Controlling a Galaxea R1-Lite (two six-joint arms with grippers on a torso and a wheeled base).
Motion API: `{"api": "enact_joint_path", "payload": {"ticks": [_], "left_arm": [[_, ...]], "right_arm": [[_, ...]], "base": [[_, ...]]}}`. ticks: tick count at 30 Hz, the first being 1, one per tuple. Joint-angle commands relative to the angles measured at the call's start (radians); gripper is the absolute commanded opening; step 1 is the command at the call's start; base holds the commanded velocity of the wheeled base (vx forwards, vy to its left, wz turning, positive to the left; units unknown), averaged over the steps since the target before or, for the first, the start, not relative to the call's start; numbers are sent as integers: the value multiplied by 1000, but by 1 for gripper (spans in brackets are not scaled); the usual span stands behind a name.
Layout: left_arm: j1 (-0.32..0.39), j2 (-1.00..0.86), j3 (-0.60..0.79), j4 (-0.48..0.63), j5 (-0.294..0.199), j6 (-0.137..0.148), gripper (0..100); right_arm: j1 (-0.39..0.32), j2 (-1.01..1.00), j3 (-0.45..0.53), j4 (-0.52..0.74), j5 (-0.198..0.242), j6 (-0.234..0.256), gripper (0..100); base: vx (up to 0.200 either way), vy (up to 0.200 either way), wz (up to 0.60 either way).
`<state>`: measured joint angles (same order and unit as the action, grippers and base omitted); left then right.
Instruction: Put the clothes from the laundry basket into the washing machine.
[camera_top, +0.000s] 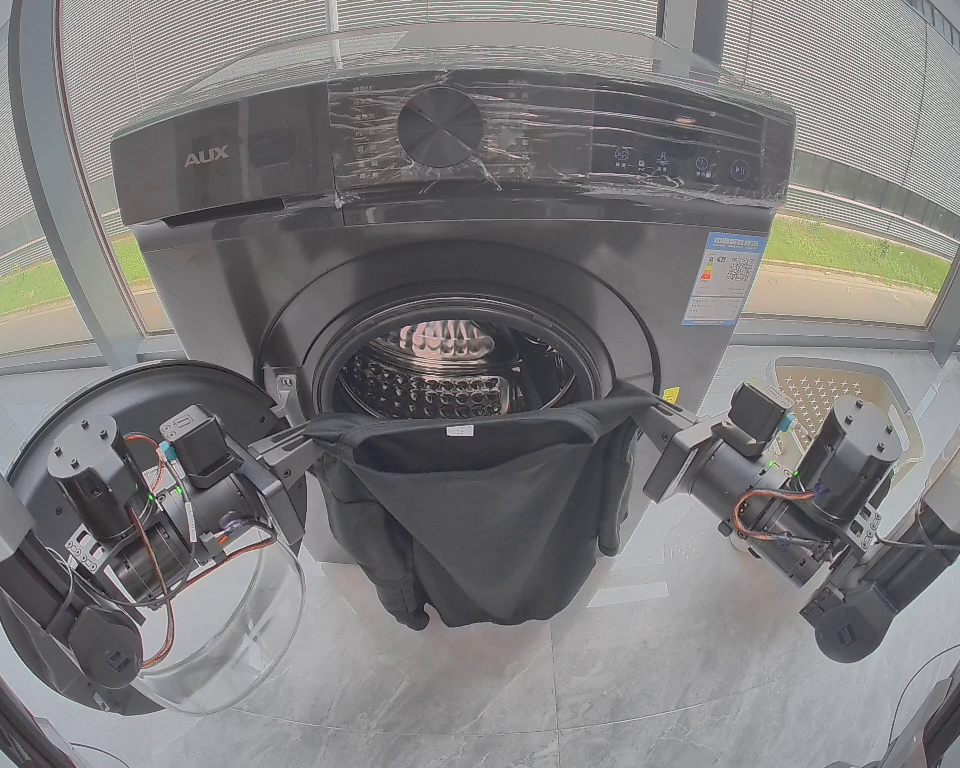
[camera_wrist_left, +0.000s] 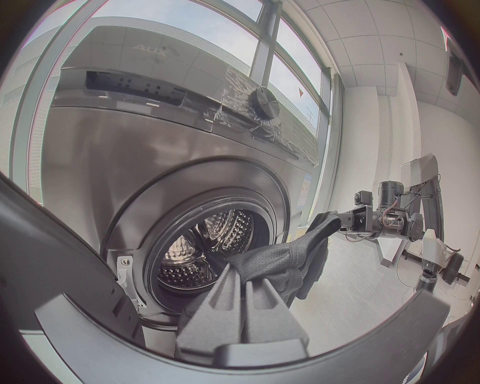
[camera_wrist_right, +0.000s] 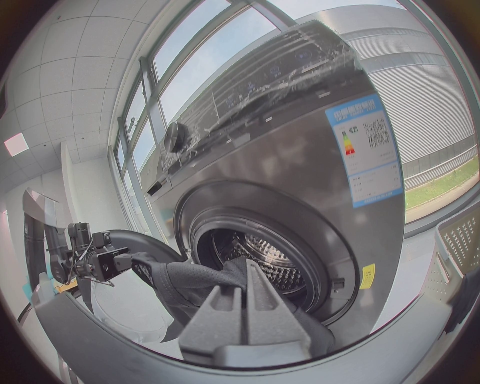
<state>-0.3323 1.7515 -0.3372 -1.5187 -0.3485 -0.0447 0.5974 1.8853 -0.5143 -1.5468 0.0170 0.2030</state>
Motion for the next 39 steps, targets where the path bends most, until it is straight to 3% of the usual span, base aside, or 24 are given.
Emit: {"api": "enact_joint_path", "payload": {"ticks": [1,16,19,22,39], "left_arm": [[3,-35,-3,0,0,-4,0],[3,-58,-17,0,-4,-15,0],[-5,-61,-26,0,-3,-50,0],[-8,-73,-26,0,0,-70,0],[-2,-75,-23,0,-1,-70,0]], "right_arm": [[7,-26,-38,1,-28,0,0],[19,-78,-104,13,-45,0,0],[28,-77,-119,14,-77,0,0],[31,-77,-119,16,-80,0,0],[35,-69,-98,13,-80,0,0]], "base": [[0,0,0],[0,0,0],[0,0,0],[0,0,0],[0,0,0]]}}
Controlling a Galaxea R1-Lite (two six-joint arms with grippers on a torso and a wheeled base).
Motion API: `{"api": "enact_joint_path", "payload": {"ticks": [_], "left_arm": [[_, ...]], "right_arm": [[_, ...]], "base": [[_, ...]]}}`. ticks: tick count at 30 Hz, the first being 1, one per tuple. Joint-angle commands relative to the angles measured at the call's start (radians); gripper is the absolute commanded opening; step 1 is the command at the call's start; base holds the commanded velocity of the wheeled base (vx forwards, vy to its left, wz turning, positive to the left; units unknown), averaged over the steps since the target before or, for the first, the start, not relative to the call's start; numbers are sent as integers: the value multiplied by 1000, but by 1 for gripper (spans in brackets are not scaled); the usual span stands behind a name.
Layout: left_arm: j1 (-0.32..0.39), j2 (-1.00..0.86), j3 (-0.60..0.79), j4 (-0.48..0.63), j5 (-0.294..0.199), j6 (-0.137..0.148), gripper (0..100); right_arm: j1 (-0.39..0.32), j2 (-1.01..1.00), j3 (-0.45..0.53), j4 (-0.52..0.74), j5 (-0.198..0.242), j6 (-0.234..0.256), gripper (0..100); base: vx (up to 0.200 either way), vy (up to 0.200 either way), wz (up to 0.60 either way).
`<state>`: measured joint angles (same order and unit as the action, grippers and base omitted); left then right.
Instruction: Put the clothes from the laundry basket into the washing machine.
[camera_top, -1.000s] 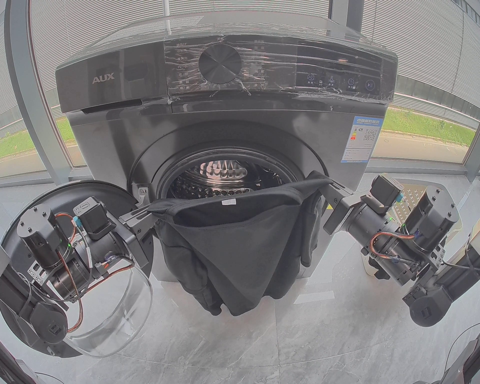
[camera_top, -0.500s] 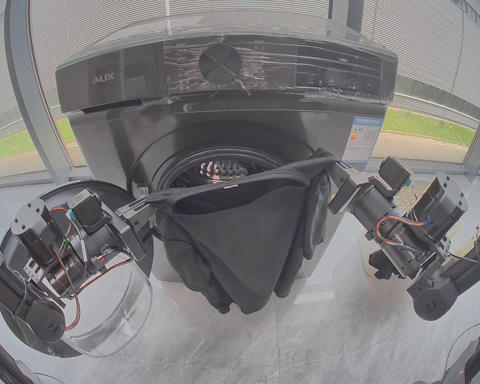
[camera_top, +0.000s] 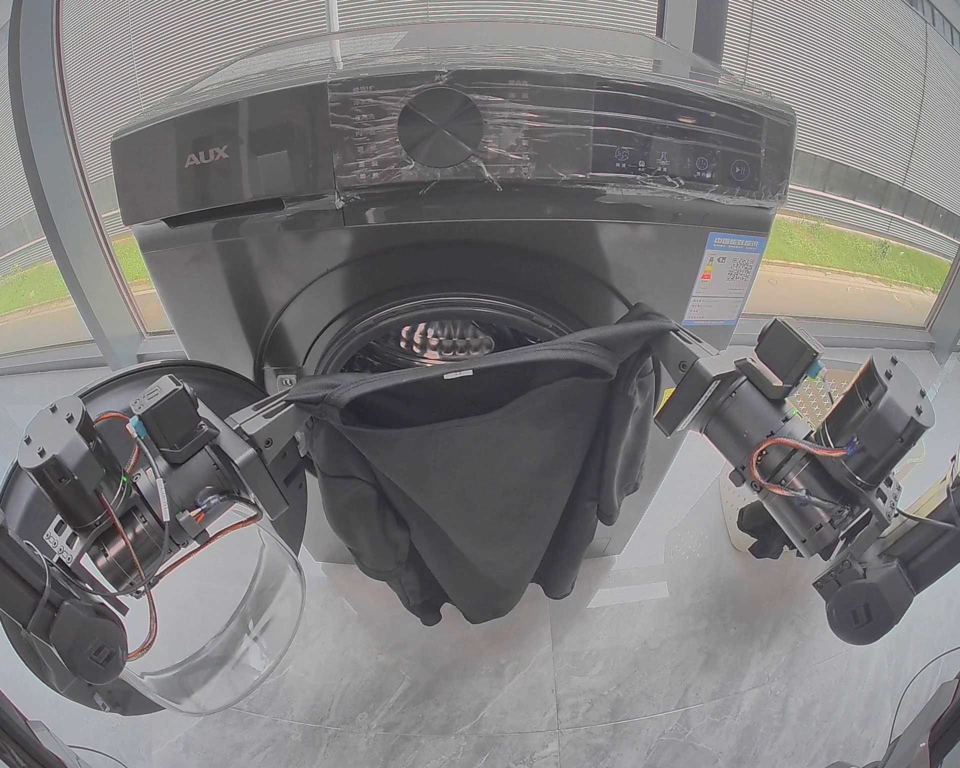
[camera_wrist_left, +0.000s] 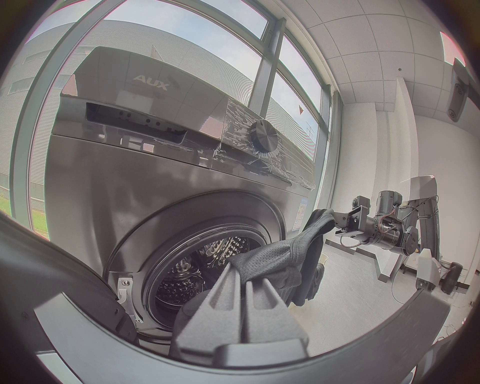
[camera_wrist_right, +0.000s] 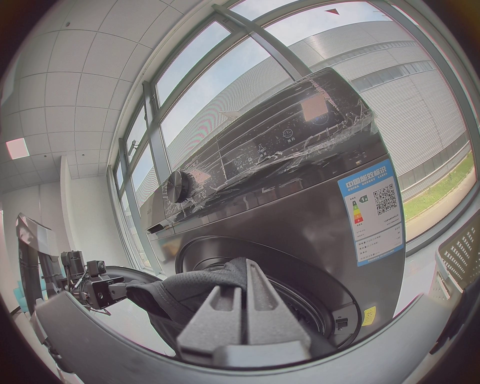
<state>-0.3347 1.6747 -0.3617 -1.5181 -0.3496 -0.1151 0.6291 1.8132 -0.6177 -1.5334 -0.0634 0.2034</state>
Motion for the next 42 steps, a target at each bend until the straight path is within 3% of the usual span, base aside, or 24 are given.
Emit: {"api": "enact_joint_path", "payload": {"ticks": [1,20,21,36,42], "left_arm": [[0,2,0,-1,0,0,0],[2,2,1,-1,-3,3,0],[2,3,3,-1,-3,5,100],[-1,11,24,-1,-6,5,100],[0,-6,50,-1,-62,-24,100]], "right_arm": [[3,3,6,-1,1,1,0],[9,5,16,-2,1,-1,0],[9,5,16,-2,1,-1,0],[7,26,15,-11,-1,1,0],[-12,40,6,-4,-4,2,0]], "base": [[0,0,0],[0,0,0],[0,0,0],[0,0,0],[0,0,0]]}}
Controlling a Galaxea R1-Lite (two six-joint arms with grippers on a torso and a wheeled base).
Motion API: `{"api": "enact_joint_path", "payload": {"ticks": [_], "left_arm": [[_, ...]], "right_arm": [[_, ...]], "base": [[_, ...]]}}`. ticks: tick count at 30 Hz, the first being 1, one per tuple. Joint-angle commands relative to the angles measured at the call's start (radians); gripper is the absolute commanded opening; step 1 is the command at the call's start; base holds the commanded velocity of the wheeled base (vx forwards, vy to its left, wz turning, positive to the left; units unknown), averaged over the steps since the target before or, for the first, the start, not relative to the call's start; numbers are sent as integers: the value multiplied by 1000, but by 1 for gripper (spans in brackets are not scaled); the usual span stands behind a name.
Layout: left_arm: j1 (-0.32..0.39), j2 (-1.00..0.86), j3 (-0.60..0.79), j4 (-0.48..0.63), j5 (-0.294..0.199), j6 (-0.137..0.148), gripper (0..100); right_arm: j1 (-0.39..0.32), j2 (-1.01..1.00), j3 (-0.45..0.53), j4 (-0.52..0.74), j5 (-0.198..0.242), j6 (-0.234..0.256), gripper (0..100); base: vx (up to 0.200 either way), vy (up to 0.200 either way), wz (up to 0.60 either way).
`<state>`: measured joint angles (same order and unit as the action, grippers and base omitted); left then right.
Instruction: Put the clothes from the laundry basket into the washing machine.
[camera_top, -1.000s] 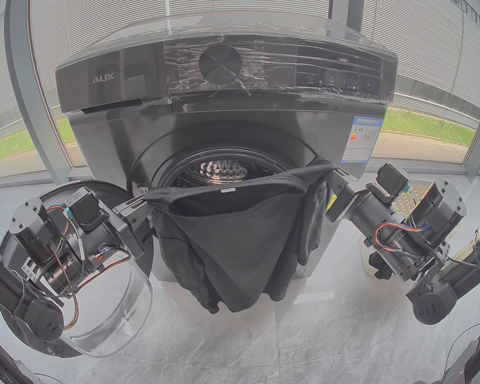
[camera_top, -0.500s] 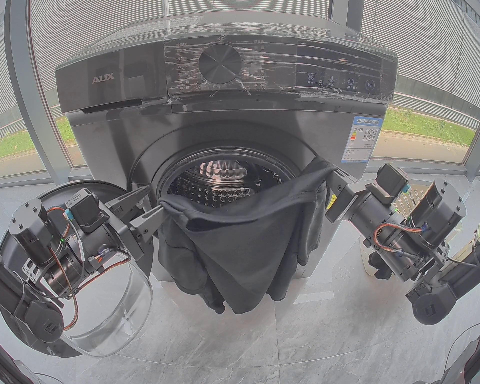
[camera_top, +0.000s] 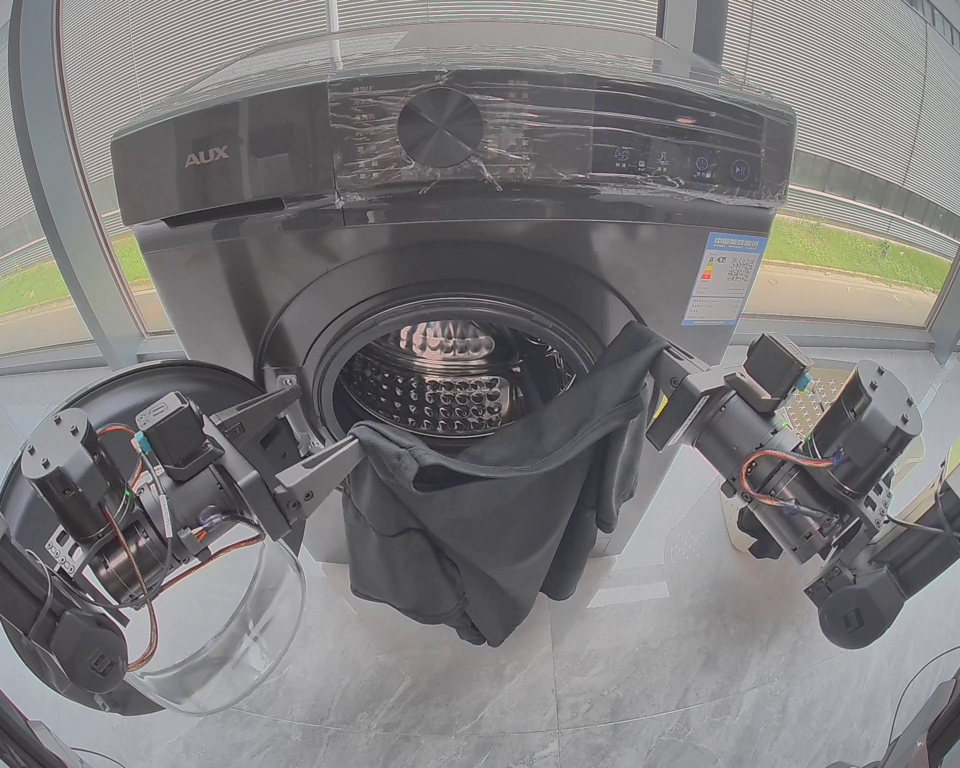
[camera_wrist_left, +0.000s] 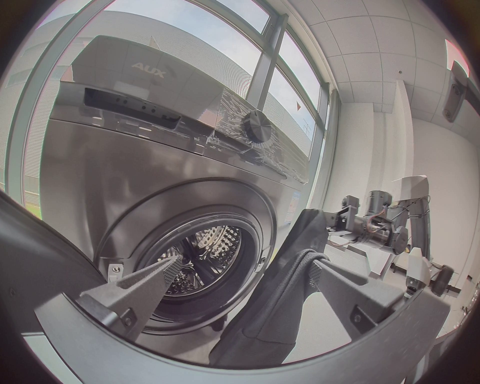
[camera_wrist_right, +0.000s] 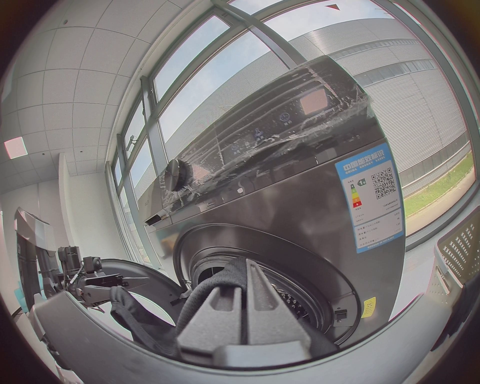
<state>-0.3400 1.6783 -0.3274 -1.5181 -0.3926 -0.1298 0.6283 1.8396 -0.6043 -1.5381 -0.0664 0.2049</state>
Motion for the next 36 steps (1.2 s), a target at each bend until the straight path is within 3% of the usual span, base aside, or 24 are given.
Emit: {"api": "enact_joint_path", "payload": {"ticks": [1,12,18,26,28,35,36], "left_arm": [[7,-6,18,-1,-20,-7,100],[62,50,8,1,-12,27,100],[93,97,7,1,-12,81,100],[95,101,7,1,-11,85,100],[95,101,8,1,-11,85,100],[70,112,16,1,0,88,100],[50,120,22,1,20,96,100]], "right_arm": [[-15,15,-5,1,-1,1,0],[-52,35,-9,1,-3,1,0],[-87,35,-19,3,-3,1,0],[-113,33,-25,7,-4,-1,0],[-133,35,-42,9,-29,-1,0],[-107,35,-32,1,-33,2,0],[-64,35,-32,0,-35,2,0]], "base": [[0,0,0],[0,0,0],[0,0,0],[0,0,0],[0,0,0],[0,0,0],[0,0,0]]}}
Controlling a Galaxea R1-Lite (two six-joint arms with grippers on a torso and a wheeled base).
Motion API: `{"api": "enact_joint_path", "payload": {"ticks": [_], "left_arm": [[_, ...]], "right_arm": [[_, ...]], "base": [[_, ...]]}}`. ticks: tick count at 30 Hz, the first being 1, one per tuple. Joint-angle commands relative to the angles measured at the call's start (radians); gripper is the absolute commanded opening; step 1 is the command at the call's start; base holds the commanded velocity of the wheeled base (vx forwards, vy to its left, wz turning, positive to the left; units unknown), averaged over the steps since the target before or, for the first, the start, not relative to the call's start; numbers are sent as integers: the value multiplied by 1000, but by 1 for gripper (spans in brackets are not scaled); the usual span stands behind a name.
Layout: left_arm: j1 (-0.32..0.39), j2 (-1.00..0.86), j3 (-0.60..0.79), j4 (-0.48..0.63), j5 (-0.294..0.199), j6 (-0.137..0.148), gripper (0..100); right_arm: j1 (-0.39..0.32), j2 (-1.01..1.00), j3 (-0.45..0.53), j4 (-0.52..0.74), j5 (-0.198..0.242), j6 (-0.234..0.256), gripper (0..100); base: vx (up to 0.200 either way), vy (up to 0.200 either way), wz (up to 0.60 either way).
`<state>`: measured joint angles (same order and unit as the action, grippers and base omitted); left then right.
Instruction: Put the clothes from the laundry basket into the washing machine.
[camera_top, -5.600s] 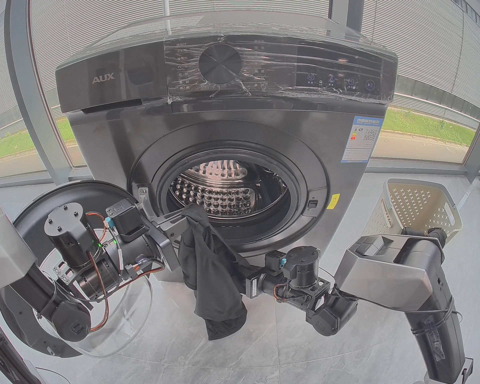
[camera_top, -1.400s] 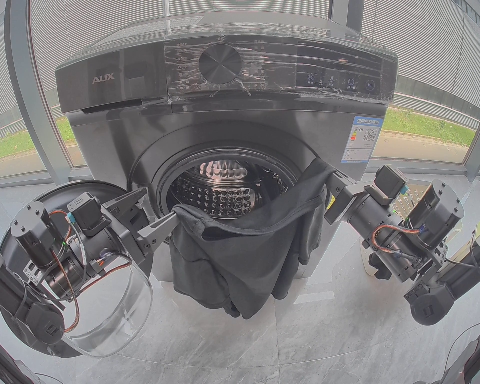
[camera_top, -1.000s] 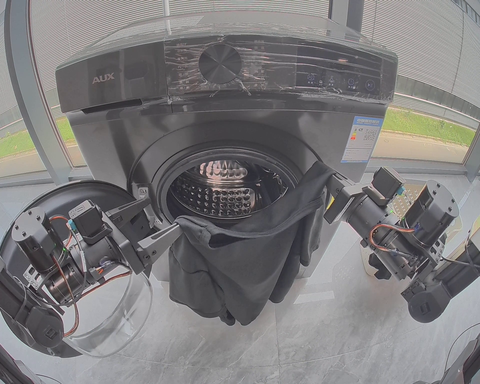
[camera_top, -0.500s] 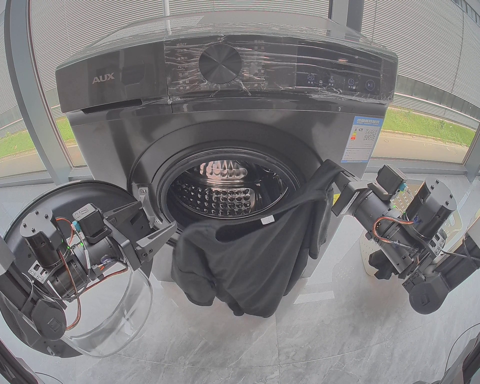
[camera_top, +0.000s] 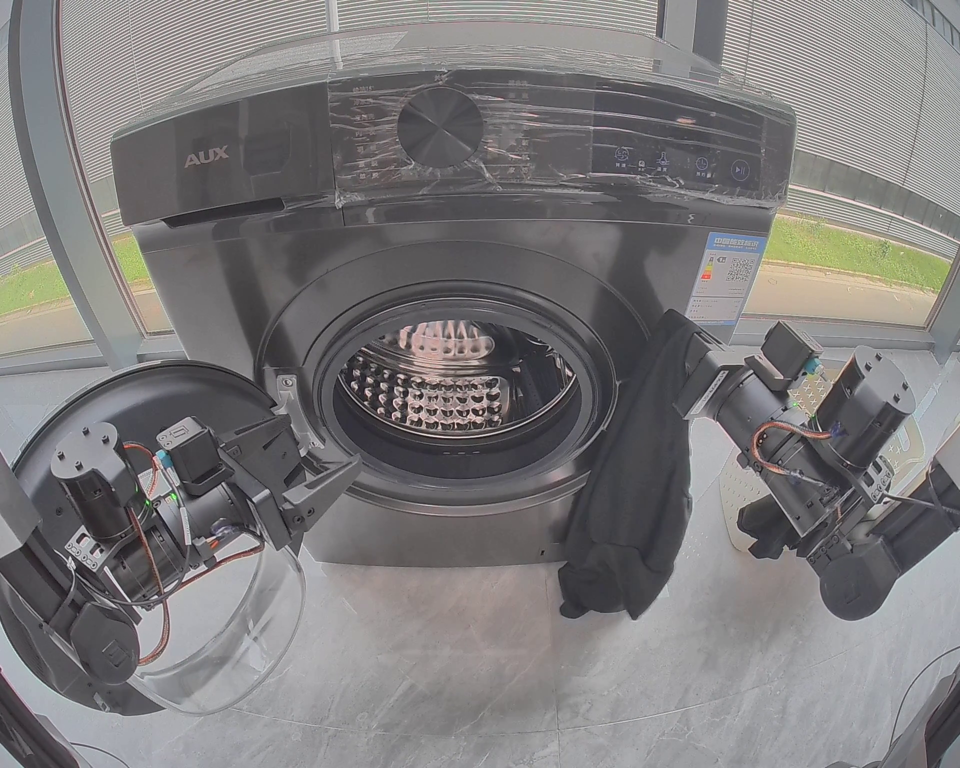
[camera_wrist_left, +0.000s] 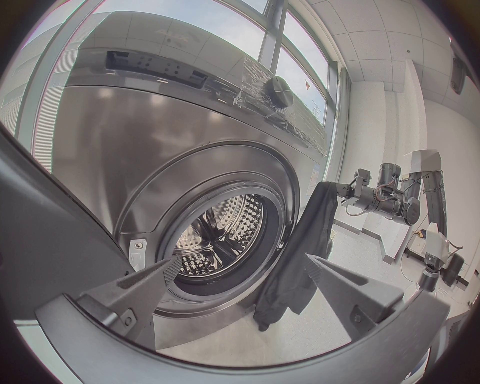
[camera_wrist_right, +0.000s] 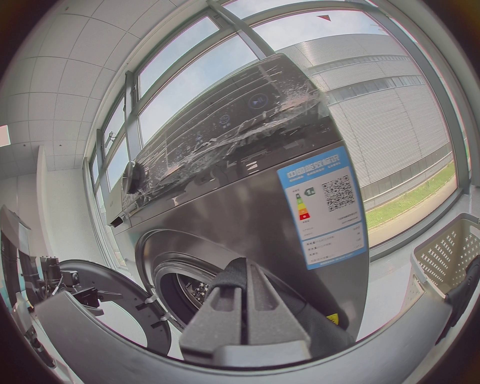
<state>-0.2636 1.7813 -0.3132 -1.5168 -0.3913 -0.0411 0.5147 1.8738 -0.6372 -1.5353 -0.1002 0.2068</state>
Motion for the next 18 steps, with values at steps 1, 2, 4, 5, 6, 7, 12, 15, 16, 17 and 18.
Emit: {"api": "enact_joint_path", "payload": {"ticks": [1,2,4,5,6,7,12,15,16,17,18], "left_arm": [[-29,21,11,0,26,13,100],[-31,24,16,0,28,23,100],[-31,26,22,0,26,35,100],[-34,27,22,0,28,38,100],[-40,30,22,0,28,40,100],[-49,36,22,0,28,38,100],[-94,87,3,0,38,38,100],[-134,118,0,0,60,40,100],[-151,130,0,0,71,40,100],[-157,135,-1,0,72,40,100],[-174,148,-6,0,78,40,100]], "right_arm": [[70,-1,4,-2,-4,0,0],[91,-1,4,-2,-9,0,0],[111,-4,-1,-3,-10,-1,0],[120,-7,-6,3,-10,-1,0],[127,-7,-10,4,-10,-1,0],[131,-9,-13,6,-10,-3,0],[165,-9,-18,11,-9,-12,0],[186,-9,-32,46,-7,-12,0],[196,-10,-41,73,-7,-12,0],[199,-12,-44,83,-7,-12,0],[214,-22,-62,116,-6,-10,0]], "base": [[0,0,0],[0,0,0],[0,0,0],[0,0,0],[0,0,0],[0,0,0],[0,0,0],[0,0,0],[0,0,0],[0,0,0],[0,0,0]]}}
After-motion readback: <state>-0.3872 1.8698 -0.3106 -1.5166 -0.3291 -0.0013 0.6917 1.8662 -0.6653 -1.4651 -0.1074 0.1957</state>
